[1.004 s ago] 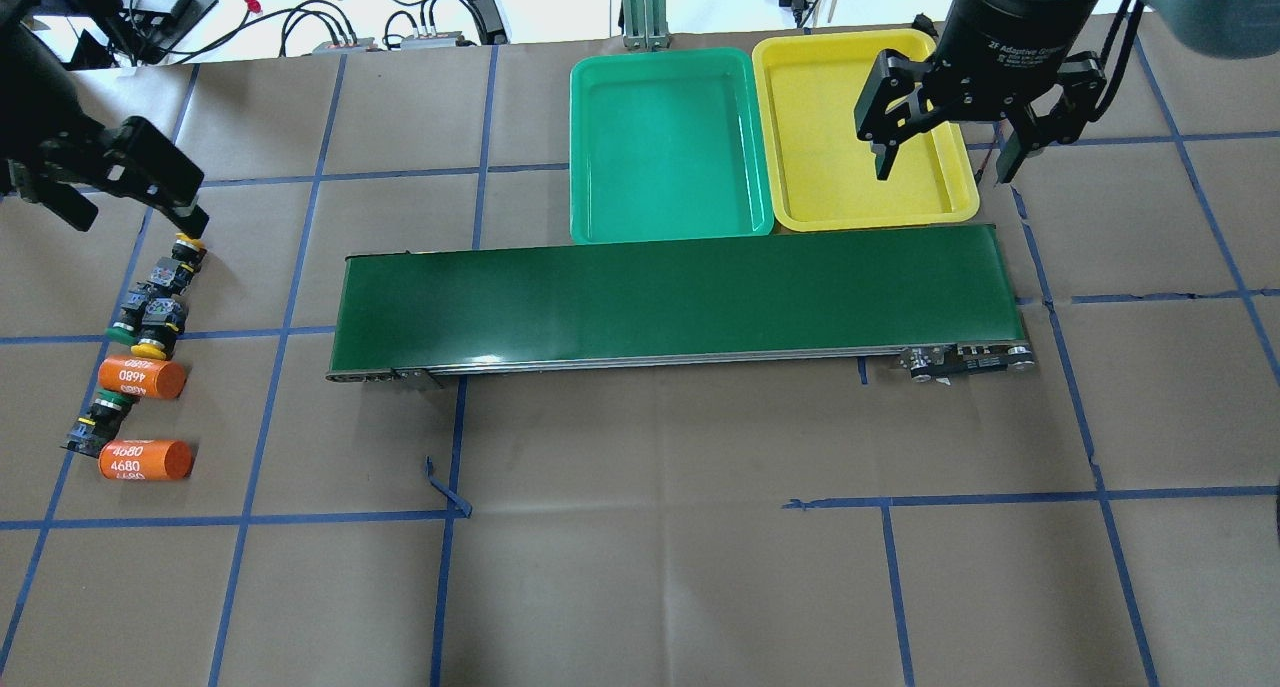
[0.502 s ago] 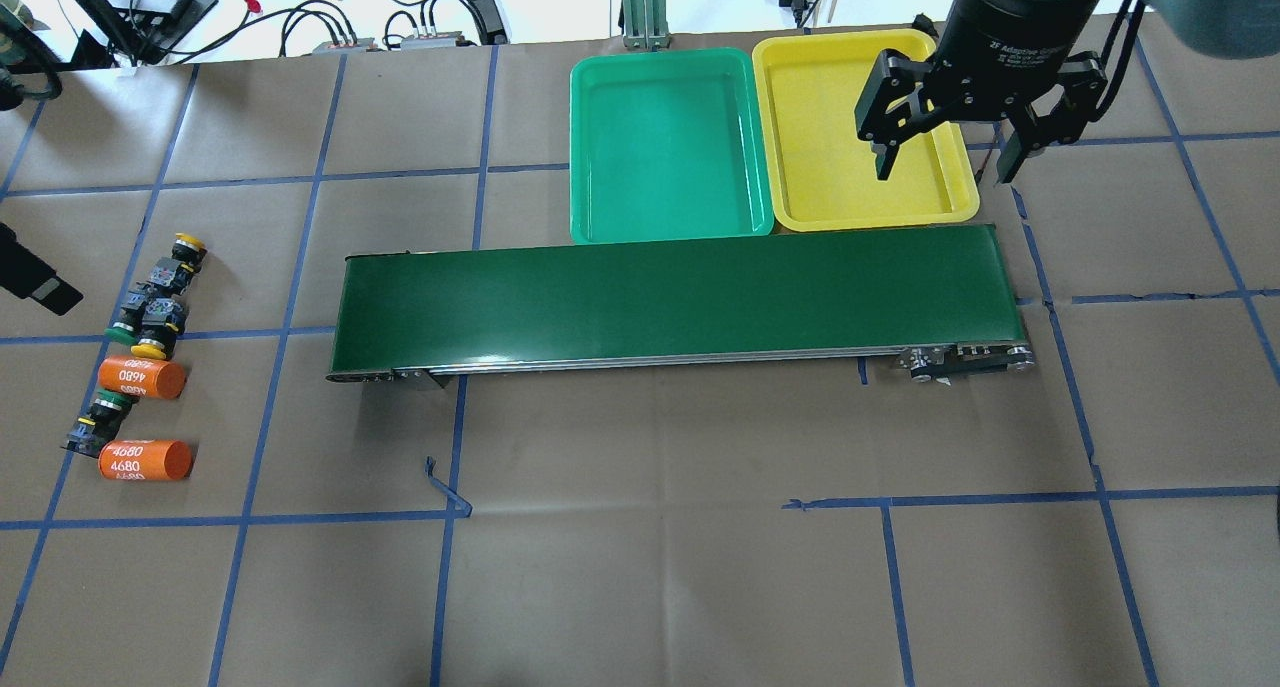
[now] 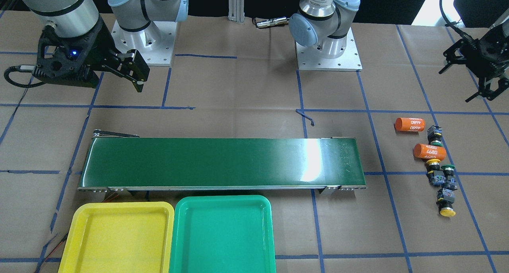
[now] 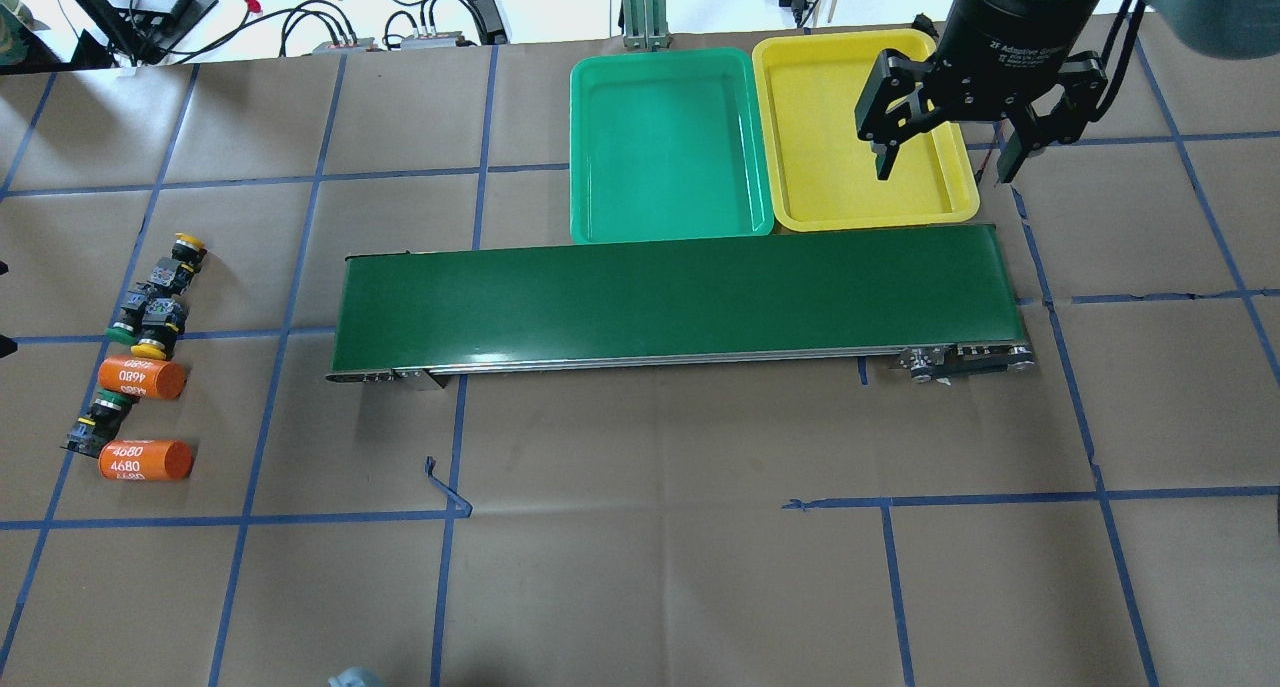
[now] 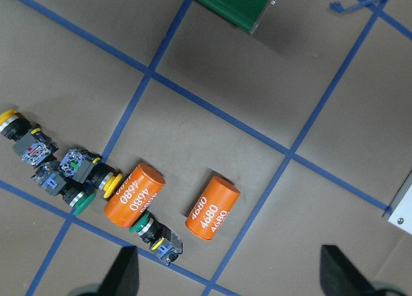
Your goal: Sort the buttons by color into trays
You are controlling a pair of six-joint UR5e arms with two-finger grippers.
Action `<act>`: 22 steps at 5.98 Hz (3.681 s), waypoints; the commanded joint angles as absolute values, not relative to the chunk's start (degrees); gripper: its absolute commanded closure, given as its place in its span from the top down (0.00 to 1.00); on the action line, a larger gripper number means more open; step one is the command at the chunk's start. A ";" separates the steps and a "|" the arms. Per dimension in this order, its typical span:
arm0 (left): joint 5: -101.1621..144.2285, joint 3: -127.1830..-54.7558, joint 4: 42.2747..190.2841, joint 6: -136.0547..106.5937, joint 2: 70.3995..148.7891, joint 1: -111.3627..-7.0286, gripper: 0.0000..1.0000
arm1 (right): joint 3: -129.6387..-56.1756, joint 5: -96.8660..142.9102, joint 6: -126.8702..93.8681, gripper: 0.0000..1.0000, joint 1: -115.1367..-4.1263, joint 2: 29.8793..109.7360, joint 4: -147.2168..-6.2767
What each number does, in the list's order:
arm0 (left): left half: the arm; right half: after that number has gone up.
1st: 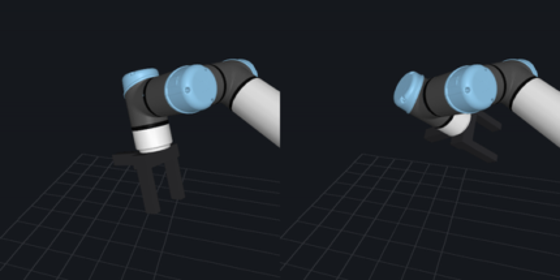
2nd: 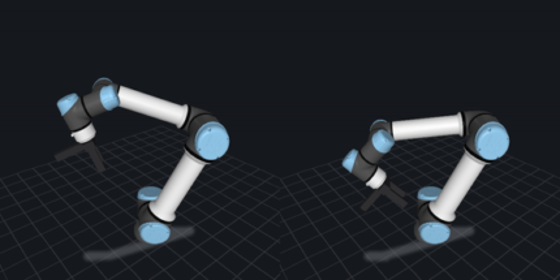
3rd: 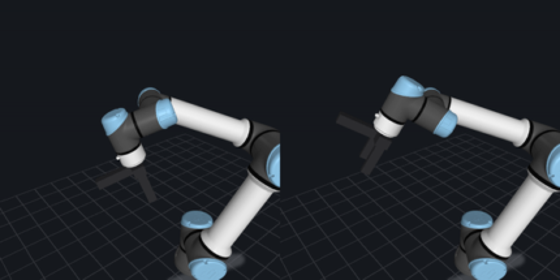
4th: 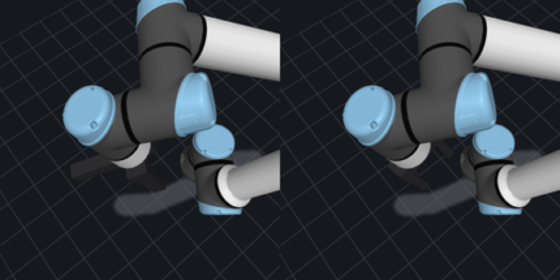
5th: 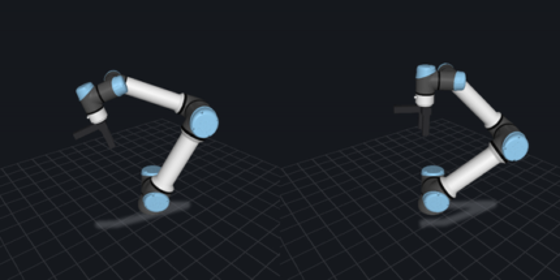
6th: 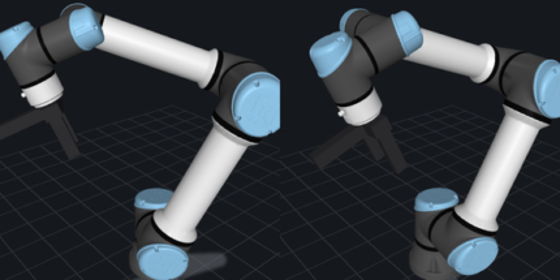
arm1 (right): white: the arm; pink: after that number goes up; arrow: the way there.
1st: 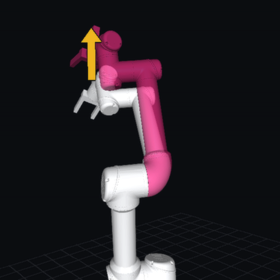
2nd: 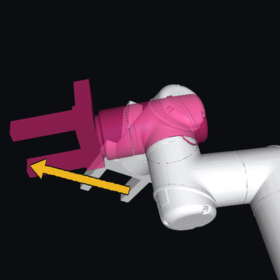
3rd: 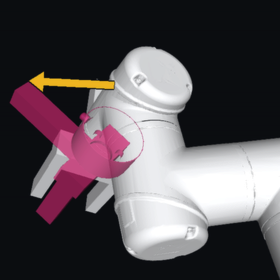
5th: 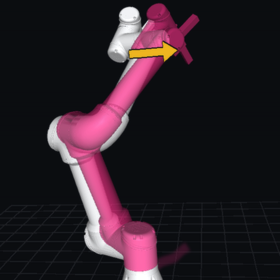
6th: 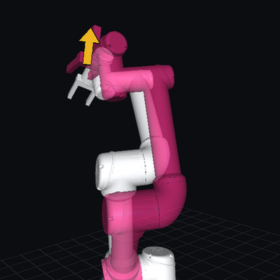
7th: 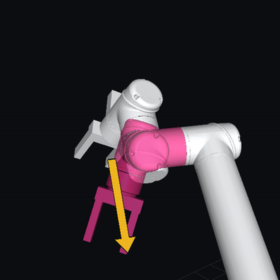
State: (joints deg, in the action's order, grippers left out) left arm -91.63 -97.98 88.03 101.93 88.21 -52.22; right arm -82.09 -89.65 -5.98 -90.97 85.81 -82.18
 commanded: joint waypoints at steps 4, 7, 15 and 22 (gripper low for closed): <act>-91.67 -113.81 65.48 126.54 96.38 -47.04 0.99 | -82.18 -89.65 -5.98 1.00 -90.97 85.78 -82.18; -91.23 -121.35 53.64 127.79 98.17 -44.83 0.98 | -82.18 -89.65 -5.89 1.00 -90.88 85.78 -82.18; -89.83 -124.45 45.97 132.89 102.83 -42.01 0.00 | -82.18 -89.74 -5.89 1.00 -90.97 85.69 -82.18; -87.28 -104.98 73.01 116.66 94.47 -66.47 0.00 | -82.18 -89.65 -5.10 1.00 -90.97 85.69 -82.18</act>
State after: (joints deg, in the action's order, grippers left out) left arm -86.89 -109.05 69.35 120.37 93.76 -60.51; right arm -82.18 -89.65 -5.52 -90.94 85.69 -82.18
